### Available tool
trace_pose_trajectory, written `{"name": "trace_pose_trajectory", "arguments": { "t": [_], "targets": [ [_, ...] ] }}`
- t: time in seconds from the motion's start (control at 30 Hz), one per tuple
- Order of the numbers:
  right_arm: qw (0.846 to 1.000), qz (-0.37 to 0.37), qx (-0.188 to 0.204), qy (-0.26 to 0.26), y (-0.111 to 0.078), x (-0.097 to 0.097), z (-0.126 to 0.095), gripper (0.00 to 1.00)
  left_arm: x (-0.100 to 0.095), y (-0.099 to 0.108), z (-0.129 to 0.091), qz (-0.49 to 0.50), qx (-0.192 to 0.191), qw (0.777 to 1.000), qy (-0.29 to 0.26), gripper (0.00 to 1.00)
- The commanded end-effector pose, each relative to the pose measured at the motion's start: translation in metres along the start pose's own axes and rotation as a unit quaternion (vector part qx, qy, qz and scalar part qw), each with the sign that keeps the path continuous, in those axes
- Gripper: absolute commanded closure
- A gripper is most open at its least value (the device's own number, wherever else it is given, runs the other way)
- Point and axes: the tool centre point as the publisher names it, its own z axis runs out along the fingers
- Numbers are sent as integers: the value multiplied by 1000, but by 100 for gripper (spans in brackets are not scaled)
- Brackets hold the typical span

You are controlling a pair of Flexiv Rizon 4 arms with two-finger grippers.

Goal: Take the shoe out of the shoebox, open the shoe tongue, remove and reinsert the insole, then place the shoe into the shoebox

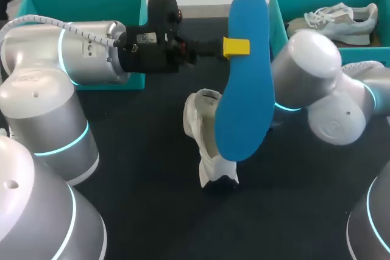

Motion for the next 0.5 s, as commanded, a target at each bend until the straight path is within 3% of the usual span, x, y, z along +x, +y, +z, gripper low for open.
{"name": "trace_pose_trajectory", "arguments": {
  "t": [0.03,0.2,0.5],
  "targets": [
    [1000,13,-3,14,-5,4,-24,0,-1,1,2,0,1,1000,0,100],
    [996,51,-25,74,-10,4,-58,0,-1,1,2,0,1,1000,0,100],
    [996,51,-25,74,-10,4,-58,0,-1,1,2,0,1,1000,0,100]
  ]
}}
